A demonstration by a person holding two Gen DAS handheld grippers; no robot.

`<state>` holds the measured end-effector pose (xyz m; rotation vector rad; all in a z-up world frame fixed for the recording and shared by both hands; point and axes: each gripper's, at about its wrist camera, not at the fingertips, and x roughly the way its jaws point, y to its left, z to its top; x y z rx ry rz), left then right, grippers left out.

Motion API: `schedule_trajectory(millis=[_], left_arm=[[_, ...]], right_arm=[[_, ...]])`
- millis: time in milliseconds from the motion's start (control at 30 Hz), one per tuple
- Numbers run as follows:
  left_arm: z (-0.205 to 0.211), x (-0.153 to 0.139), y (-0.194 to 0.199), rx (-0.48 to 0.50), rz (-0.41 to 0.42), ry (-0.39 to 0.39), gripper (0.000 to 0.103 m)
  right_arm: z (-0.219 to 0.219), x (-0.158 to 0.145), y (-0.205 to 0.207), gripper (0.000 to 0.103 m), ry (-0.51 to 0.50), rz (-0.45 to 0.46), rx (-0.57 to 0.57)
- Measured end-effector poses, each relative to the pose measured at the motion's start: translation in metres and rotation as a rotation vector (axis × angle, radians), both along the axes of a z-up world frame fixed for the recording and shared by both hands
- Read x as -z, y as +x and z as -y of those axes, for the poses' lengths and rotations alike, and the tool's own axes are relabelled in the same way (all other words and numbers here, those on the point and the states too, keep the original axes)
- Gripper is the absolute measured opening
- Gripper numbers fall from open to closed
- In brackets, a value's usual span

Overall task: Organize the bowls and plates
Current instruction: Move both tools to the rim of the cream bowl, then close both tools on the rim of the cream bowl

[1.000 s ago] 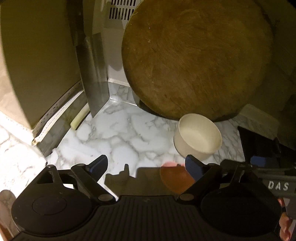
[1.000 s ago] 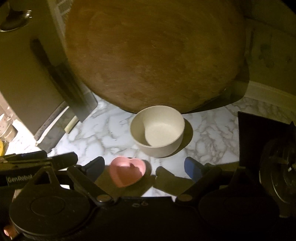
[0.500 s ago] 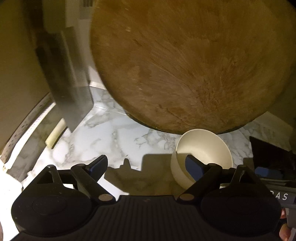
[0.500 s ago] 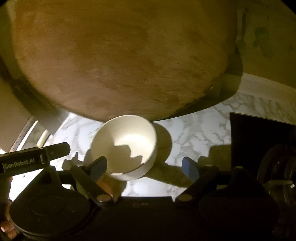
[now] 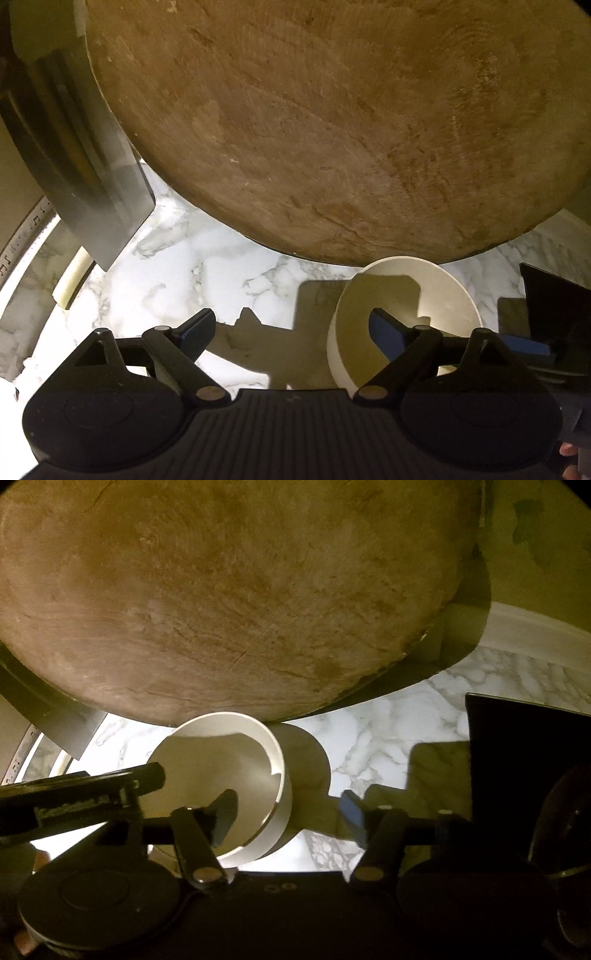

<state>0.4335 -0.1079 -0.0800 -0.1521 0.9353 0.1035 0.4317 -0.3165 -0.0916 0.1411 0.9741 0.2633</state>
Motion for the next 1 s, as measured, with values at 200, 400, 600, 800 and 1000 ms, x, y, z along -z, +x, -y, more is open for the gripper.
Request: schedule_trajectory(millis=[200,400,600,800,1000], left_arm=[[0.004,0.006,0.001,0.024,-0.006,-0.046,0.066],[0.010,0.011,0.002,0.048,-0.016,-0.077,0.037],[0.011,0.014,0.001,0.044,-0.023,-0.136,0.017],[0.014,0.011,-0.003,0.052,-0.017,-0.113,0.015],[0.013,0.000,-0.012,0.058,0.003,-0.111,0.014]], right_arm=[[-0.002,0.003,0.003,0.036,0.010,-0.002,-0.009],[-0.003,0.002,0.002,0.023,0.013,0.008,-0.021],[-0.004,0.002,0.002,0.010,0.009,0.014,-0.024],[-0.007,0.001,-0.001,0.009,-0.004,0.019,-0.020],[-0.009,-0.011,-0.010,0.008,-0.012,0.041,-0.025]])
